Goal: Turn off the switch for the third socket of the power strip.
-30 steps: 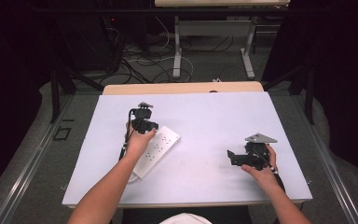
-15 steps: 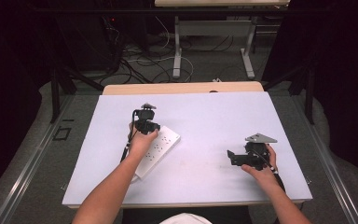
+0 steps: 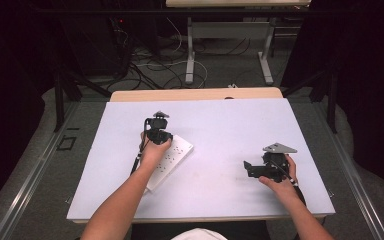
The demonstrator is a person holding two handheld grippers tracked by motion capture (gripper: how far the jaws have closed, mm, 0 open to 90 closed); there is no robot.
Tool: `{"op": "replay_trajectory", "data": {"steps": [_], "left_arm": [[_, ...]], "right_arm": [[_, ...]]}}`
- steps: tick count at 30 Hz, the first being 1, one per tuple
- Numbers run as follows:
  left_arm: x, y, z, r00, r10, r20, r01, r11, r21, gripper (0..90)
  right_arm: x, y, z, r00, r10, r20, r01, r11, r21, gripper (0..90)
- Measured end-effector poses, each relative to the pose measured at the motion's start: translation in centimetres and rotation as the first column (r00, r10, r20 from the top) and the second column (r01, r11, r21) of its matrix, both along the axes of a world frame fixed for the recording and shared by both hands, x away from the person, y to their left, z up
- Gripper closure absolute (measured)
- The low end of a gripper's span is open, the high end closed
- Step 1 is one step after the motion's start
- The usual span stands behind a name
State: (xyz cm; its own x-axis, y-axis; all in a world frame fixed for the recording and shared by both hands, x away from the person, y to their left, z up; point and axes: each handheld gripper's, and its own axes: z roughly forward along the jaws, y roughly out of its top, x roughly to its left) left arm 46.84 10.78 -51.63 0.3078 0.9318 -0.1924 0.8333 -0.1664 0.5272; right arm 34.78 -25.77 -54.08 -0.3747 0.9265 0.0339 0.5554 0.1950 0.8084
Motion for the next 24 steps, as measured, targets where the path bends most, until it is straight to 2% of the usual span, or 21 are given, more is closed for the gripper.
{"op": "replay_trajectory", "data": {"steps": [9, 24], "left_arm": [[-0.06, -0.16, 0.08, 0.9999, -0.015, -0.001, 0.015, 0.9997, 0.018, 90.0], [-0.23, -0.42, 0.04, 0.9999, -0.011, 0.000, 0.011, 0.9997, 0.023, 90.0]], "right_arm": [[0.00, 0.00, -0.01, 1.0000, 0.000, -0.001, 0.000, 1.0000, 0.000, 0.0], [-0.01, 0.06, -0.01, 1.0000, -0.001, -0.004, 0.001, 1.0000, 0.002, 0.0]]}}
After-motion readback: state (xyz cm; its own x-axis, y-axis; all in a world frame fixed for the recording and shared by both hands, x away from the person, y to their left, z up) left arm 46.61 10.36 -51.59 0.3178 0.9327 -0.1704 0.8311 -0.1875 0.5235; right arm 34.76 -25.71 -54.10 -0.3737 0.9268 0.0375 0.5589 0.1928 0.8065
